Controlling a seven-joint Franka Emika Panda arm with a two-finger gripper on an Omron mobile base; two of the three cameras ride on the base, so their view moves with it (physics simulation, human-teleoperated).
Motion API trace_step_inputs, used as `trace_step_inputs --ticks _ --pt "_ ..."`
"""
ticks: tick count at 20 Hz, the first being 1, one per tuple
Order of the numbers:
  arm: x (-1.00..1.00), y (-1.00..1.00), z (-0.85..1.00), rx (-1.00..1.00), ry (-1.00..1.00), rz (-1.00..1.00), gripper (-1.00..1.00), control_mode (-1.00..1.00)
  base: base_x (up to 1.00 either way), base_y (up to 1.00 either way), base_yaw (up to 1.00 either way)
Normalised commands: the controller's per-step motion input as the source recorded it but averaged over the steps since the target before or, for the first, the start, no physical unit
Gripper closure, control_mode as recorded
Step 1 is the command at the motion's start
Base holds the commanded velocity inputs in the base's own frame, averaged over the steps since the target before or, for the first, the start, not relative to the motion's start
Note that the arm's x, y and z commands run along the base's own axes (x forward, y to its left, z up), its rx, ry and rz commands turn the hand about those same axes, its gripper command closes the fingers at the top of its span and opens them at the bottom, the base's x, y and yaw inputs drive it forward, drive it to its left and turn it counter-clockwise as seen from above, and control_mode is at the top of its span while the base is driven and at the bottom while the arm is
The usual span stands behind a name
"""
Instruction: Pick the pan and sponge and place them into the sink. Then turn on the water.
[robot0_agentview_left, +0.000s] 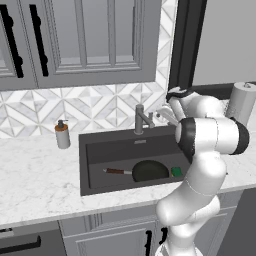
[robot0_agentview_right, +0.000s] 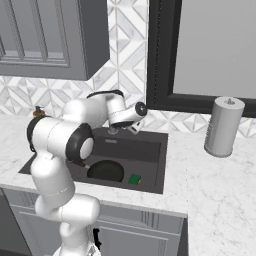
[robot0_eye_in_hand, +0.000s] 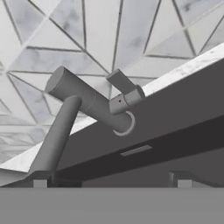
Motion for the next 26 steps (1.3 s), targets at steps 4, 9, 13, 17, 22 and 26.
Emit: trace_step_inputs --ticks 4,9,13,17,22,26 --pt "0.29 0.04 -0.11 0.04 0.00 0.00 -1.00 -1.00 0.00 0.00 0.00" --pt "0.23 0.07 -0.20 0.01 0.00 0.00 -1.00 -1.00 0.00 0.00 0.00" --pt "0.26 0.06 -0.20 0.01 0.00 0.00 -1.00 -1.00 0.00 0.00 0.00" --pt "0.33 0.08 -0.10 0.03 0.00 0.00 -1.00 -1.00 0.00 0.00 0.00" --pt "0.37 0.00 -0.12 0.02 0.00 0.00 -1.00 -1.00 0.00 0.00 0.00" --pt "0.32 0.00 -0.14 0.02 0.00 0.00 -1.00 -1.00 0.00 0.00 0.00"
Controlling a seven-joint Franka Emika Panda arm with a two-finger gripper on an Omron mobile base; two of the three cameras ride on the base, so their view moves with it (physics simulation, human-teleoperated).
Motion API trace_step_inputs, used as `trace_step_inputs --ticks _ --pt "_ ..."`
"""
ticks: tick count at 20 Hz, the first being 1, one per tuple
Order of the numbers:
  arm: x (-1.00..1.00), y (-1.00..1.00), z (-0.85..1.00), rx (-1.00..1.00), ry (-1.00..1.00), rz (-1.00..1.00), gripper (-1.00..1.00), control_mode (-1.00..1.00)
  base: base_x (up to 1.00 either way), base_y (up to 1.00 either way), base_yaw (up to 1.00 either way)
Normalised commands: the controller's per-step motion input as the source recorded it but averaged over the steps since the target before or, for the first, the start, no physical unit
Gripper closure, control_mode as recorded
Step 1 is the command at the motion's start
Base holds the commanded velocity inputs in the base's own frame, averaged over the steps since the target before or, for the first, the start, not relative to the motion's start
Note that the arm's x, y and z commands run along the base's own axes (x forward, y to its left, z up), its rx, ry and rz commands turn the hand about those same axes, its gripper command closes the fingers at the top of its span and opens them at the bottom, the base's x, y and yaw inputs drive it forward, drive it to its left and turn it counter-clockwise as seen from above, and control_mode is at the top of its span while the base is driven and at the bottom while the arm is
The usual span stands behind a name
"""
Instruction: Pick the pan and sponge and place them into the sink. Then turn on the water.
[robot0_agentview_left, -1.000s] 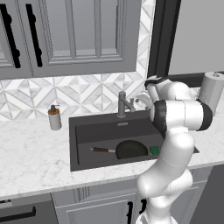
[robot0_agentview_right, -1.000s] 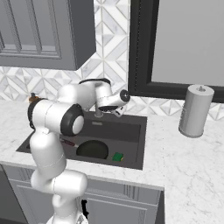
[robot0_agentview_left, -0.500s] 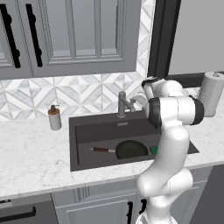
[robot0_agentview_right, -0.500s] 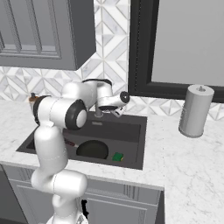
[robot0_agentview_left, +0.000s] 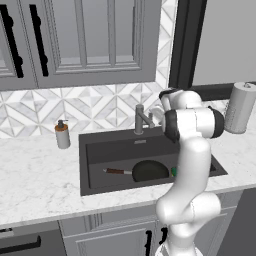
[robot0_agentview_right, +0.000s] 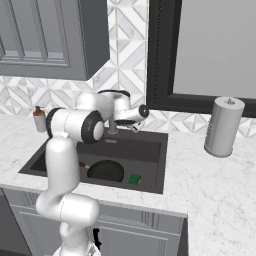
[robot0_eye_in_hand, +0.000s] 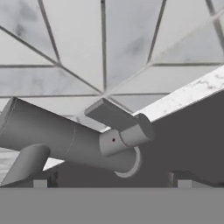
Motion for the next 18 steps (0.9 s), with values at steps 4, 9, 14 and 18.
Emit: trace_step_inputs --ticks 4,9,14,18 --pt "0.26 0.00 -0.18 0.00 0.00 0.00 -1.00 -1.00 0.00 0.00 0.00" --pt "0.27 0.00 -0.13 0.00 0.00 0.00 -1.00 -1.00 0.00 0.00 0.00" --pt "0.22 0.00 -0.12 0.00 0.00 0.00 -1.00 -1.00 0.00 0.00 0.00" --pt "0.25 0.00 -0.16 0.00 0.00 0.00 -1.00 -1.00 0.00 0.00 0.00"
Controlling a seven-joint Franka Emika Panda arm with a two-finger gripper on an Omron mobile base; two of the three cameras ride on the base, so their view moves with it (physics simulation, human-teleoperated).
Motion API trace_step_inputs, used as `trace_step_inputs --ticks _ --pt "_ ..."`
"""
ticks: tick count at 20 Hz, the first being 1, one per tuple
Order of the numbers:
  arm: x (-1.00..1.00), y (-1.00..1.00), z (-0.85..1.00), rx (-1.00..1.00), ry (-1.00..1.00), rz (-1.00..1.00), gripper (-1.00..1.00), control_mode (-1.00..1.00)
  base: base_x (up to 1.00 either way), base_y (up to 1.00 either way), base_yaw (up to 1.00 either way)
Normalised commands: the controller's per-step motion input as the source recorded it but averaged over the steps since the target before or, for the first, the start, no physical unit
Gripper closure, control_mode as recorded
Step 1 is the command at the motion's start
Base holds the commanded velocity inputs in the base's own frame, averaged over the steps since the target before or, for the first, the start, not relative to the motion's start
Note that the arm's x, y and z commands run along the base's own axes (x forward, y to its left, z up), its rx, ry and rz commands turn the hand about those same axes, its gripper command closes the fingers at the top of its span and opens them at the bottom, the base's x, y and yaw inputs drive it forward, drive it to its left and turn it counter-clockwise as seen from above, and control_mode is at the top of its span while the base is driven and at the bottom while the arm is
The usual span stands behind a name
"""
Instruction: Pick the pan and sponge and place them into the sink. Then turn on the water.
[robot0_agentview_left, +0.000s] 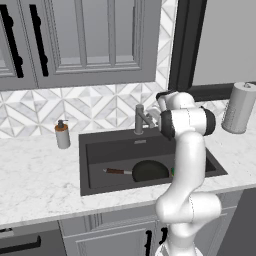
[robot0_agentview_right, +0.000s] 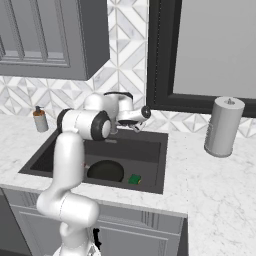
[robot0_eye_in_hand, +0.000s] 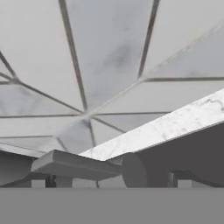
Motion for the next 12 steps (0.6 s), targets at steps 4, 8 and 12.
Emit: trace_step_inputs --ticks 4,8,12 --pt "0.27 0.00 -0.18 0.00 0.00 0.00 -1.00 -1.00 0.00 0.00 0.00" --pt "0.24 0.00 -0.13 0.00 0.00 0.00 -1.00 -1.00 0.00 0.00 0.00" --pt "0.24 0.00 -0.10 0.01 0.00 0.00 -1.00 -1.00 0.00 0.00 0.00"
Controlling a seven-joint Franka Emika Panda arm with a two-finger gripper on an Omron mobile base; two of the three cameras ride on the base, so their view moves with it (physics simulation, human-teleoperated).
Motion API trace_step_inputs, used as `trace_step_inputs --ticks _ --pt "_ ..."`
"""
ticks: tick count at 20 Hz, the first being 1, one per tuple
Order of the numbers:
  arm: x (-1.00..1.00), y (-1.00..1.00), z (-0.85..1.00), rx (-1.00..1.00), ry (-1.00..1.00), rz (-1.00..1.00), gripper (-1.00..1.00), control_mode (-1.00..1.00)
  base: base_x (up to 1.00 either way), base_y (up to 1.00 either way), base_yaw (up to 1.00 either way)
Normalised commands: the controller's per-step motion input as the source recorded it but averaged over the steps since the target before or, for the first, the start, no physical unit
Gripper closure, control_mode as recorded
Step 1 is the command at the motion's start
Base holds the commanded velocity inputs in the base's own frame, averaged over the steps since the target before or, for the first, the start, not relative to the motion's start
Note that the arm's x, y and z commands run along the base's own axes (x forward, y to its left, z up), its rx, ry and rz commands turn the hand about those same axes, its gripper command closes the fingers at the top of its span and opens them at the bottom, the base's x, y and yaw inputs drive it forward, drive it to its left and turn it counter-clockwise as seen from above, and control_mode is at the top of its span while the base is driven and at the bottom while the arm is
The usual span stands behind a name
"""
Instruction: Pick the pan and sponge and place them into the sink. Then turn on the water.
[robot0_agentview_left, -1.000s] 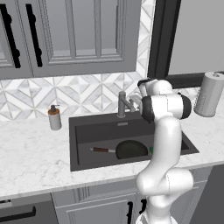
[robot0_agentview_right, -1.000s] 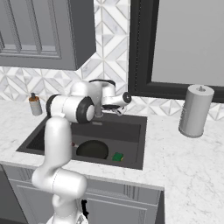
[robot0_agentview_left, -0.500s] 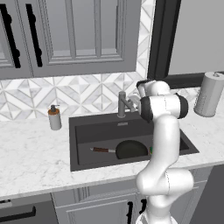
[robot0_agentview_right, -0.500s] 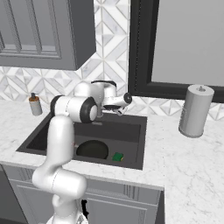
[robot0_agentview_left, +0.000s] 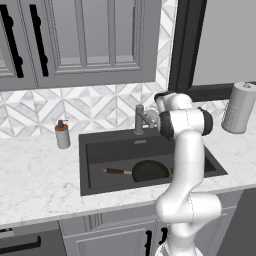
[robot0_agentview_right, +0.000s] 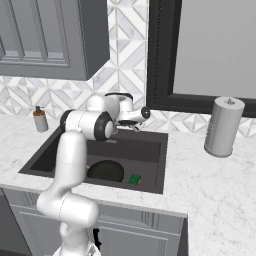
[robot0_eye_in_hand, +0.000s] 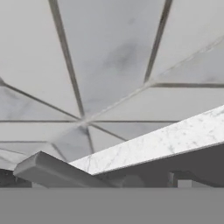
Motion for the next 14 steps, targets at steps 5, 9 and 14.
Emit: trace_step_inputs --ticks 5,9,14 --pt "0.28 0.00 -0.09 0.01 0.00 0.00 -1.00 -1.00 0.00 0.00 0.00" --pt "0.03 0.00 0.00 0.00 0.00 0.00 1.00 -1.00 0.00 0.00 0.00" --pt "0.00 0.00 0.00 0.00 0.00 0.00 1.00 -1.00 0.00 0.00 0.00"
